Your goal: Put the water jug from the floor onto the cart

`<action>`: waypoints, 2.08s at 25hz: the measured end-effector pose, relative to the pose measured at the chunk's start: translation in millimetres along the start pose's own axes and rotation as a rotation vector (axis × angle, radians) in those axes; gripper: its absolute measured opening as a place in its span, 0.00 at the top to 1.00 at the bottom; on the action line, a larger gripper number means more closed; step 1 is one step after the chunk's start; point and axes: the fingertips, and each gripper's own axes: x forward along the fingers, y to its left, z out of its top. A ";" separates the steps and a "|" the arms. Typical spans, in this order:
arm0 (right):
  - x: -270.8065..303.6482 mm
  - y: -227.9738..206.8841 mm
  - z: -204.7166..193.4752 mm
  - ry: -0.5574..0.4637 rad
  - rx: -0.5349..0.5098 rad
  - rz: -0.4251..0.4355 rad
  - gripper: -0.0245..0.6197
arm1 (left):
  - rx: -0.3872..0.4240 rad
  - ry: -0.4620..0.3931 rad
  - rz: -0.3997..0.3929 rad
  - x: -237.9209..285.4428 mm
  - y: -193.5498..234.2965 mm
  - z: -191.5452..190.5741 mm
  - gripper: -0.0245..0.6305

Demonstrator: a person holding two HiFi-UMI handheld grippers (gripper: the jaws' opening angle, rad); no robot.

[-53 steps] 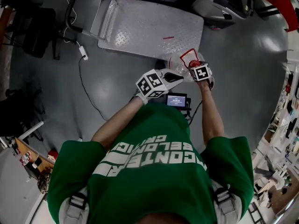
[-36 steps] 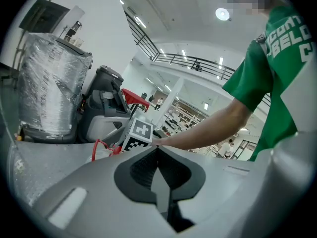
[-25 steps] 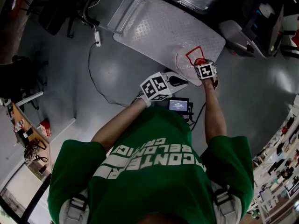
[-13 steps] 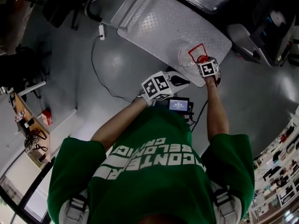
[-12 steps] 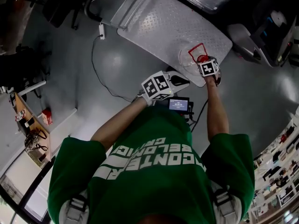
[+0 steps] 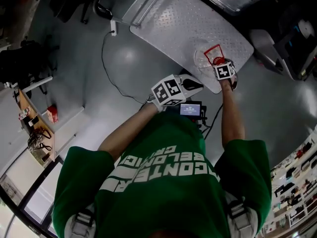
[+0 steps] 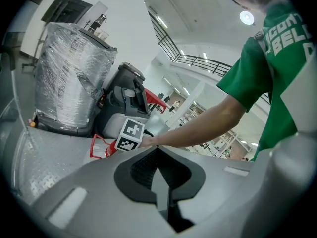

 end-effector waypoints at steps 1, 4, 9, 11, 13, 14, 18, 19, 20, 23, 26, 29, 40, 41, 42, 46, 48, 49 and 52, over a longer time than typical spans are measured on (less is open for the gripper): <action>2.1 0.2 0.2 0.003 -0.002 0.002 0.50 | -0.007 -0.003 0.003 0.0 1.1 0.5 0.95; 8.2 -2.4 5.3 -0.004 -0.012 0.001 0.50 | -0.014 0.000 0.006 1.7 6.4 1.4 0.95; 11.5 -4.7 22.2 -0.022 -0.023 0.011 0.50 | -0.029 0.002 0.013 1.9 17.2 2.0 0.95; 11.0 -4.8 21.7 -0.013 -0.019 0.015 0.50 | -0.030 0.003 0.015 2.0 19.3 3.2 0.95; 10.2 -1.9 17.3 -0.006 -0.016 0.021 0.50 | -0.029 -0.001 0.015 2.2 19.8 6.4 0.95; 9.8 0.3 14.5 -0.003 -0.016 0.023 0.50 | -0.027 -0.004 0.016 2.0 19.8 8.6 0.95; 12.9 11.0 22.7 -0.085 -0.043 0.045 0.50 | -0.020 -0.014 0.021 -0.4 20.3 15.0 0.95; 13.8 12.7 21.6 -0.089 -0.043 0.045 0.50 | -0.020 -0.016 0.023 -1.0 20.4 15.4 0.95; 13.2 12.3 15.1 -0.062 -0.034 0.034 0.50 | -0.020 -0.018 0.023 -1.5 20.2 15.3 0.95; 12.4 9.3 5.5 -0.022 -0.016 0.009 0.50 | -0.012 -0.011 0.019 -1.4 18.5 13.7 0.95; 12.2 5.2 4.0 -0.009 0.000 -0.002 0.50 | 0.001 -0.006 0.017 -2.3 15.4 13.5 0.95; 8.9 4.4 6.8 -0.033 0.024 0.004 0.49 | 0.010 -0.012 0.021 -5.4 10.5 13.3 0.95; -65.8 -5.8 19.0 -0.155 0.069 -0.103 0.48 | 0.069 -0.049 0.029 -30.5 -10.6 8.5 0.95; -77.0 -0.4 22.8 -0.189 0.067 -0.109 0.49 | 0.077 -0.053 0.026 -34.9 -17.2 6.2 0.95; -87.6 4.3 23.6 -0.209 0.069 -0.117 0.49 | 0.085 -0.056 0.021 -38.8 -23.5 3.9 0.95; -131.3 19.2 27.2 -0.291 0.060 -0.171 0.69 | 0.126 -0.059 -0.013 -49.9 -45.4 -6.8 0.95; -154.3 29.9 27.1 -0.338 0.054 -0.196 0.89 | 0.151 -0.049 -0.028 -54.6 -55.9 -14.0 0.95; -164.8 36.2 25.5 -0.360 0.055 -0.203 0.97 | 0.162 -0.047 -0.033 -56.9 -61.1 -17.4 0.95; -189.0 57.4 15.9 -0.408 0.071 -0.207 0.97 | 0.180 -0.054 -0.042 -65.8 -74.4 -26.3 0.95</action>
